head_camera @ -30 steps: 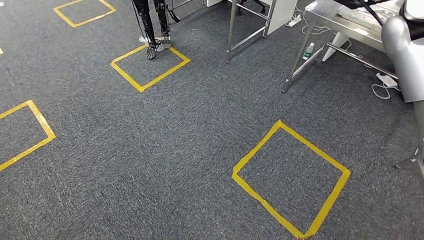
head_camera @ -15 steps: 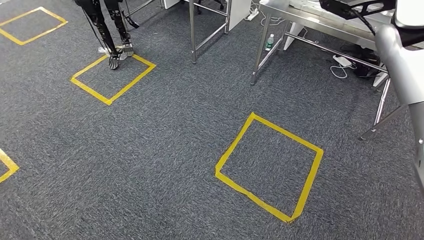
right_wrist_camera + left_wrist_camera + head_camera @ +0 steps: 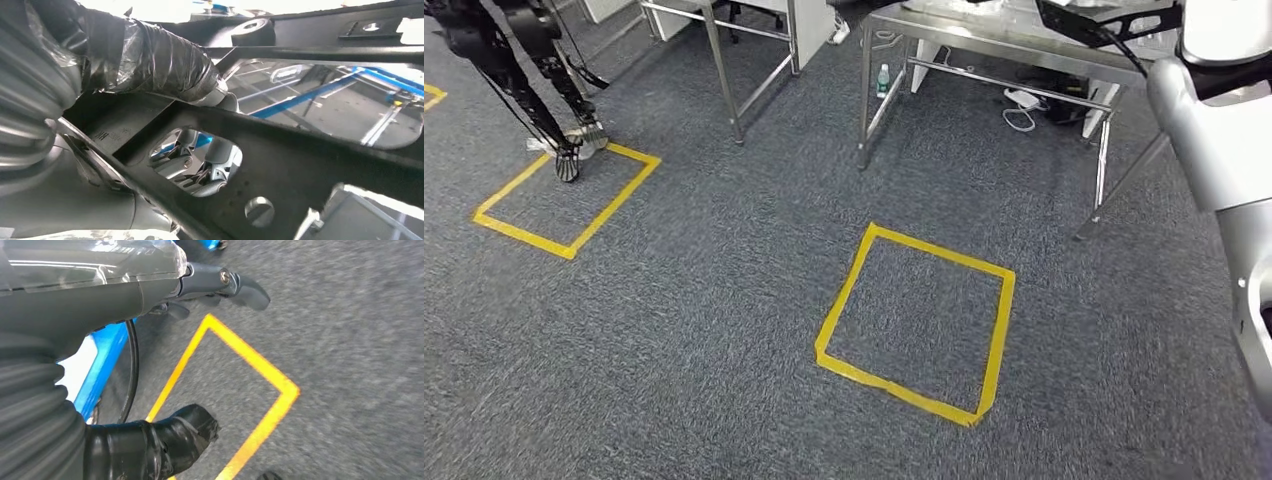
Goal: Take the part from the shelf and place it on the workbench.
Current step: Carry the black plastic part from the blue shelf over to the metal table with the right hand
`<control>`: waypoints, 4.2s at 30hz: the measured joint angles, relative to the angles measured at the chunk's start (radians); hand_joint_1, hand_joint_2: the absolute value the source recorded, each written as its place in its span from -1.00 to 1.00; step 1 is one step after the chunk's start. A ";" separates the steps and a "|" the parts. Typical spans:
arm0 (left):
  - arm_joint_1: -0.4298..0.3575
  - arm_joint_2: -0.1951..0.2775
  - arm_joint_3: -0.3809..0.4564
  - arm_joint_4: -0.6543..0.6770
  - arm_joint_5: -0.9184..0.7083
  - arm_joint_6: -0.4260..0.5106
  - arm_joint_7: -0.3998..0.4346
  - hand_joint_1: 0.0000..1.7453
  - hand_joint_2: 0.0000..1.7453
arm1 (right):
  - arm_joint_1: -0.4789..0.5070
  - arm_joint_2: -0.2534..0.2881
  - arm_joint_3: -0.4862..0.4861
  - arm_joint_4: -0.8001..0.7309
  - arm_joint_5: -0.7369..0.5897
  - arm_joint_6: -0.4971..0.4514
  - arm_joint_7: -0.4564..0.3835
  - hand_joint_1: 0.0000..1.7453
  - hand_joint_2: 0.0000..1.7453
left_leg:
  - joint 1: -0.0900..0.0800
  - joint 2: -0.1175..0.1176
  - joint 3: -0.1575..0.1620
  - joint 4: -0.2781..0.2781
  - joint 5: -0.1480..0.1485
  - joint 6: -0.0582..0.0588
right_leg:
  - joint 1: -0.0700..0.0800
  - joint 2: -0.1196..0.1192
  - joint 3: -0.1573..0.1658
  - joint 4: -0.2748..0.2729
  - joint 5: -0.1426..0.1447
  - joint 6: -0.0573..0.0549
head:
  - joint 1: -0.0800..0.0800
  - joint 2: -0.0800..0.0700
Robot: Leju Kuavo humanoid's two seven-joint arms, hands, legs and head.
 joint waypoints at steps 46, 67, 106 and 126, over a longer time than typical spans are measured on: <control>-0.002 0.005 0.012 0.000 -0.011 -0.002 0.008 -1.00 1.00 | -0.024 0.158 0.108 0.008 0.000 0.018 -0.021 1.00 1.00 | 0.002 0.092 0.039 -0.024 -0.015 0.010 | -0.009 -0.143 0.013 -0.011 -0.001 0.029 | 0.003 0.000; 0.001 0.008 0.014 0.000 -0.027 0.029 0.024 -1.00 1.00 | -0.017 0.187 0.112 0.028 0.000 0.007 -0.048 1.00 1.00 | -0.002 0.088 0.070 -0.048 -0.022 0.037 | 0.000 -0.124 0.028 0.089 -0.064 0.031 | 0.004 0.000; 0.004 0.009 0.020 0.000 -0.010 0.047 0.094 -1.00 1.00 | 0.006 0.178 0.104 0.062 0.000 0.006 -0.081 1.00 1.00 | -0.015 0.072 0.063 -0.046 -0.012 0.042 | -0.005 -0.133 -0.010 0.008 0.034 0.031 | -0.002 0.000; -0.003 0.009 0.020 0.000 -0.008 0.042 0.091 -1.00 1.00 | 0.003 0.196 0.105 0.064 0.000 0.013 -0.077 1.00 1.00 | -0.009 0.072 -0.022 -0.017 0.036 0.029 | 0.003 -0.130 0.065 -0.014 -0.063 0.023 | -0.003 0.000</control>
